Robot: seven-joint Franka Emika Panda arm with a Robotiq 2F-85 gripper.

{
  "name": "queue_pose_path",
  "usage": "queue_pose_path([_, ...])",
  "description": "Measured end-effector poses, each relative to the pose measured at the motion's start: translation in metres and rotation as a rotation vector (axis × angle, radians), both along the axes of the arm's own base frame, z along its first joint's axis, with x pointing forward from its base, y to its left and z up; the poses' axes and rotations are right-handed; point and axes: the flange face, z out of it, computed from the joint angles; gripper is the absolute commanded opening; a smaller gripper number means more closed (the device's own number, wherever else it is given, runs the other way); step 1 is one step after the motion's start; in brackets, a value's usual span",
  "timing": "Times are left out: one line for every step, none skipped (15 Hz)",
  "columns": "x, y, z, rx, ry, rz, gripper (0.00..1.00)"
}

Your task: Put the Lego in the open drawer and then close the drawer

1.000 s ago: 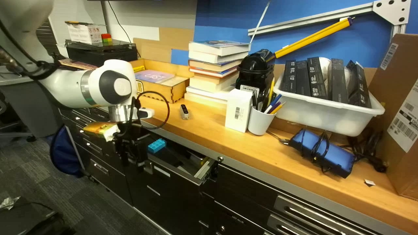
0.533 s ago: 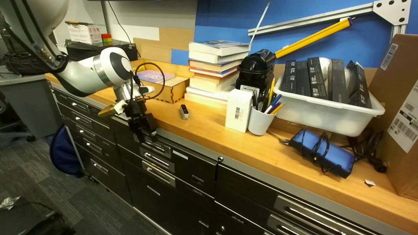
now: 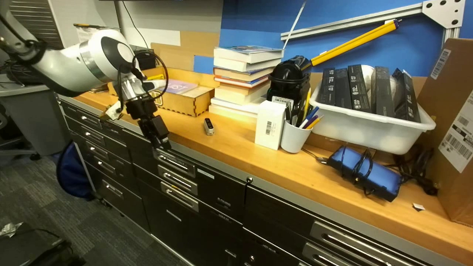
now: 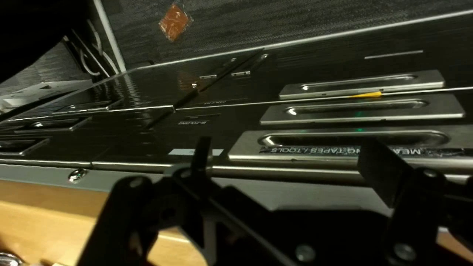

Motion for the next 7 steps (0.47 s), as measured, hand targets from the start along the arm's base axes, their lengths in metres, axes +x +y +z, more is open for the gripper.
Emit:
queue_pose_path([-0.007,-0.005,0.013,0.020,-0.031,-0.003,1.00])
queue_pose_path([-0.014,-0.010,0.026,0.043,-0.064,-0.008,1.00])
queue_pose_path([-0.021,-0.015,0.040,0.073,-0.096,-0.021,1.00])
queue_pose_path([-0.028,-0.020,0.053,0.113,-0.118,-0.041,1.00])
queue_pose_path([-0.035,-0.026,0.064,0.158,-0.126,-0.057,1.00])
queue_pose_path([-0.041,-0.031,0.073,0.209,-0.115,-0.063,1.00])
queue_pose_path([-0.047,-0.035,0.081,0.265,-0.100,-0.064,1.00])
